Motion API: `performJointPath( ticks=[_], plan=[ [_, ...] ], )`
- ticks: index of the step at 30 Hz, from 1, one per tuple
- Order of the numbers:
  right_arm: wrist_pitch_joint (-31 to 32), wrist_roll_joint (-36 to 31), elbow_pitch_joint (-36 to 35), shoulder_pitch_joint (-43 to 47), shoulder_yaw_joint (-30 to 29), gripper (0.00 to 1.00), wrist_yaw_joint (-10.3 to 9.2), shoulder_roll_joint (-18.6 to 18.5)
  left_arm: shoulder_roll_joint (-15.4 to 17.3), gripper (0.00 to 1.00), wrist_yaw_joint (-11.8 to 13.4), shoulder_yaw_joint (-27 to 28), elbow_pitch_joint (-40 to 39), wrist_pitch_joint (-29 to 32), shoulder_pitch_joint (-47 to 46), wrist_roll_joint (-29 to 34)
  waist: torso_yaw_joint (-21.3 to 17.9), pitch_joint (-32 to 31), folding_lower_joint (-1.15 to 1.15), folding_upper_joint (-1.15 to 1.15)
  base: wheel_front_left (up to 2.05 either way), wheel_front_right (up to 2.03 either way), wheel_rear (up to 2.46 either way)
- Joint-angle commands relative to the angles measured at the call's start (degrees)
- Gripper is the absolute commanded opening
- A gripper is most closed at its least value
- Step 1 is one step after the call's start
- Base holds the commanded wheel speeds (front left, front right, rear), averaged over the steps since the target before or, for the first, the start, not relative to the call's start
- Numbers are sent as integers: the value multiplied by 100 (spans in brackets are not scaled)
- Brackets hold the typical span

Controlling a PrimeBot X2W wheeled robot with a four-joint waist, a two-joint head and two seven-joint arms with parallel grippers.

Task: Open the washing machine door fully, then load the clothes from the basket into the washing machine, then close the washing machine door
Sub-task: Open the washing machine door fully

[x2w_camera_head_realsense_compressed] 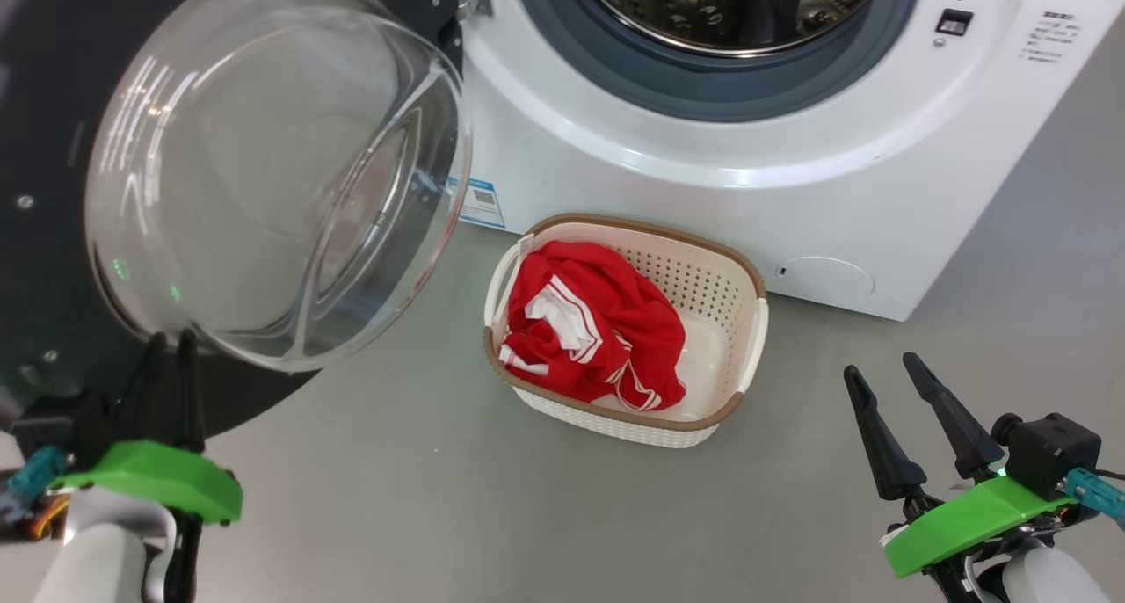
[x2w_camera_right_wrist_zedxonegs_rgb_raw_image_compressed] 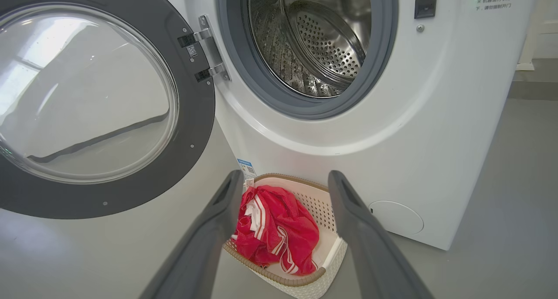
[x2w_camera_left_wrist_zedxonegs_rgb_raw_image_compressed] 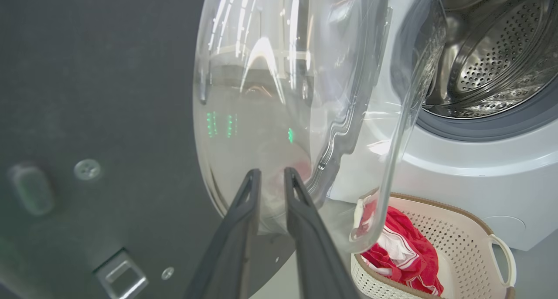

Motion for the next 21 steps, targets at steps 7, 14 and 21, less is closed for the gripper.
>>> performJointPath(
  ticks=[7,14,21],
  plan=[
    [-69,51,-156,-119,124,100,9,-93,30,100,140,319,-916,-54,416,120,-271,-68,0,0,0,0,0],
    [-69,49,-170,-93,153,100,9,-111,-125,100,233,322,-1447,-54,776,210,-481,-170,0,0,0,0,0],
    [-69,62,-160,-37,178,100,9,-124,-234,100,340,347,-1923,-54,1150,229,-715,-310,0,0,0,0,0]
  ],
)
